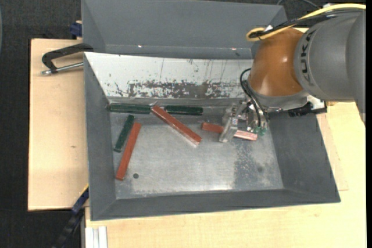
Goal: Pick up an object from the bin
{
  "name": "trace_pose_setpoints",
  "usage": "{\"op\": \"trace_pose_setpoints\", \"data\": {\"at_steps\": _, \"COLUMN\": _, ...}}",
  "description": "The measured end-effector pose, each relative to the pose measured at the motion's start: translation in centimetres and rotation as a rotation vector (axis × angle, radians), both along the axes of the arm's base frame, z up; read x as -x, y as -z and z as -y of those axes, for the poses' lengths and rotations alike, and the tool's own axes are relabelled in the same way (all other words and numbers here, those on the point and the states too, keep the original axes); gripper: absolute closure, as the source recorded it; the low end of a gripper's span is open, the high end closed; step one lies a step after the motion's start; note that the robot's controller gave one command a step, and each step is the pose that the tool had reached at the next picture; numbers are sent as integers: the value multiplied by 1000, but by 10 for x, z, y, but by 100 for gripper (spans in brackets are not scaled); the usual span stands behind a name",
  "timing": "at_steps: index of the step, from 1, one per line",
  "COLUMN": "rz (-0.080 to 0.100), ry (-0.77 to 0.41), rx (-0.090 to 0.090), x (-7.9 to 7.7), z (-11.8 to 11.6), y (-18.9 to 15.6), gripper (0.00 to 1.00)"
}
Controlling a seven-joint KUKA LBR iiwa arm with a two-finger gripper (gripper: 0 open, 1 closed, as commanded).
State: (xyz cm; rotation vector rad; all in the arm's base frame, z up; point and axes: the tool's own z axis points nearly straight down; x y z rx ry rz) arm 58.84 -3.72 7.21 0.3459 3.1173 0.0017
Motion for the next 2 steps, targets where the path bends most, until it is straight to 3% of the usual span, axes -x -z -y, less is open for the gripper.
{"op": "trace_pose_setpoints", "data": {"at_steps": 2, "rz": -7, "ry": 0, "rx": -1, "x": 2, "z": 0, "y": -23, "gripper": 100}}
